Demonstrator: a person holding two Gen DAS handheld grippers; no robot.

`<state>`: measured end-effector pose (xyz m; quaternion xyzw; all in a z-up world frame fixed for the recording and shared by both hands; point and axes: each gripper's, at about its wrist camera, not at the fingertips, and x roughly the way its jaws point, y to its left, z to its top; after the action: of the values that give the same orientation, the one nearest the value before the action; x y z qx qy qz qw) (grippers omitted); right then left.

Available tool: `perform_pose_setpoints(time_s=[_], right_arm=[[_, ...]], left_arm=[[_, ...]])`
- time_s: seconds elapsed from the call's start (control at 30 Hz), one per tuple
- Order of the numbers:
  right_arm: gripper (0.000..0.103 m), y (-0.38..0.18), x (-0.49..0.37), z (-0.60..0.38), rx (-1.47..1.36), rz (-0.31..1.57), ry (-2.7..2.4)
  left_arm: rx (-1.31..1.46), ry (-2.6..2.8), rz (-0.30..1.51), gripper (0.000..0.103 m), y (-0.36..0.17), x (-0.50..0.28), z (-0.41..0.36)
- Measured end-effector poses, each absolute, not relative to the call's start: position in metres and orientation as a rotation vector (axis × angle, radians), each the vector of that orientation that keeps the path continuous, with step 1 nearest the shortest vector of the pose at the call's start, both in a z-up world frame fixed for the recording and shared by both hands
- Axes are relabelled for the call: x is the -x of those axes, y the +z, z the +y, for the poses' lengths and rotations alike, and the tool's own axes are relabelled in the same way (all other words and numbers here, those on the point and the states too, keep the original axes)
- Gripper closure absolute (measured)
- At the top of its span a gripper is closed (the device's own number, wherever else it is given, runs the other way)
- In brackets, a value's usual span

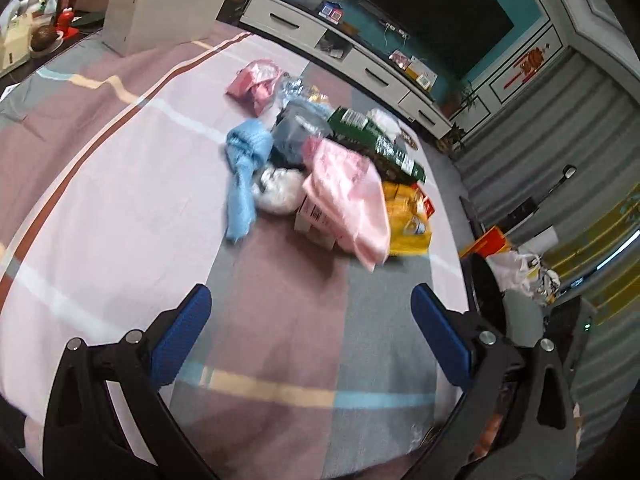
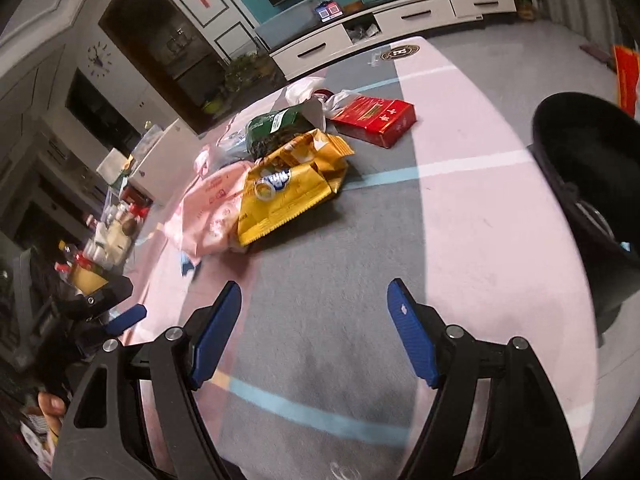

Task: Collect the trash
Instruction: 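Move both tools back over the table toward the bags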

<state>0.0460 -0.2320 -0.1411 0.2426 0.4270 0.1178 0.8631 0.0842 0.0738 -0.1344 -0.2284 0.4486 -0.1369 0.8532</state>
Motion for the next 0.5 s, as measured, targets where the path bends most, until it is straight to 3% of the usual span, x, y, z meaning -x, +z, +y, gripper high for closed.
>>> perform_pose_setpoints(time_s=[0.5], right_arm=[[0.026, -0.17, -0.125, -0.24, -0.88, 0.891, 0.255]], left_arm=[[0.527, -0.248, 0.906, 0.007, -0.138, -0.159, 0.061]])
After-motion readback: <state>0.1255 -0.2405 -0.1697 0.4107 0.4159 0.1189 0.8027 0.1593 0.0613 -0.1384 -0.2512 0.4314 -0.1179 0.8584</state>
